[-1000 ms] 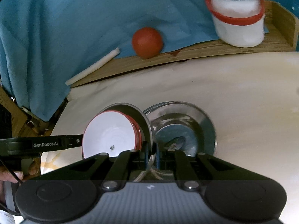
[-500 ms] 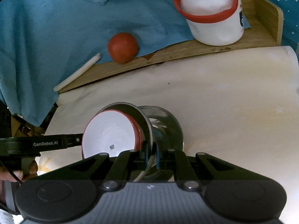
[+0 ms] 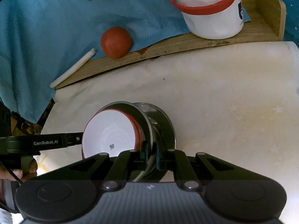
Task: Organize plates and bowls
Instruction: 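Lower the steel bowl onto the dark plate stack with both grippers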
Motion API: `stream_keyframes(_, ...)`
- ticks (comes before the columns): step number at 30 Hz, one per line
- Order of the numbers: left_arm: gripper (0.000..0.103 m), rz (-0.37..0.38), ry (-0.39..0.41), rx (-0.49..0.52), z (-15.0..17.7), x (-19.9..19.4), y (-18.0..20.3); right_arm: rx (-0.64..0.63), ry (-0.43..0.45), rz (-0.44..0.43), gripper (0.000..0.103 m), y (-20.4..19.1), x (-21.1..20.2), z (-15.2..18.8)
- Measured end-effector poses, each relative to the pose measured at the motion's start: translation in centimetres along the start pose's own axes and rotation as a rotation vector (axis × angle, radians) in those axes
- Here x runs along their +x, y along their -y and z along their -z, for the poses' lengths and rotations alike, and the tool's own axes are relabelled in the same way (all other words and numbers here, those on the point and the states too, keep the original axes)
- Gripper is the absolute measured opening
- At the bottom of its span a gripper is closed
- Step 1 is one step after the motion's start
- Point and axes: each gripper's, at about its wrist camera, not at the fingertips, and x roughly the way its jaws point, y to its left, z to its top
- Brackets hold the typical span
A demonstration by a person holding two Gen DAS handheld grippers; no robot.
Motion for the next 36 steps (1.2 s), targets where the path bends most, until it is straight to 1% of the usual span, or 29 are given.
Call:
stream_keyframes(15, 0.006, -0.021, -0.002, -0.027, -0.09, 0.29, -0.14, -0.009, -0.027, -0.015, 0.009, 0.22, 0.82, -0.44)
stream_keyframes(36, 0.006, -0.048, -0.001, -0.057, -0.45, 0.30, -0.02, -0.017, -0.040, -0.027, 0.009, 0.17, 1.04, -0.40)
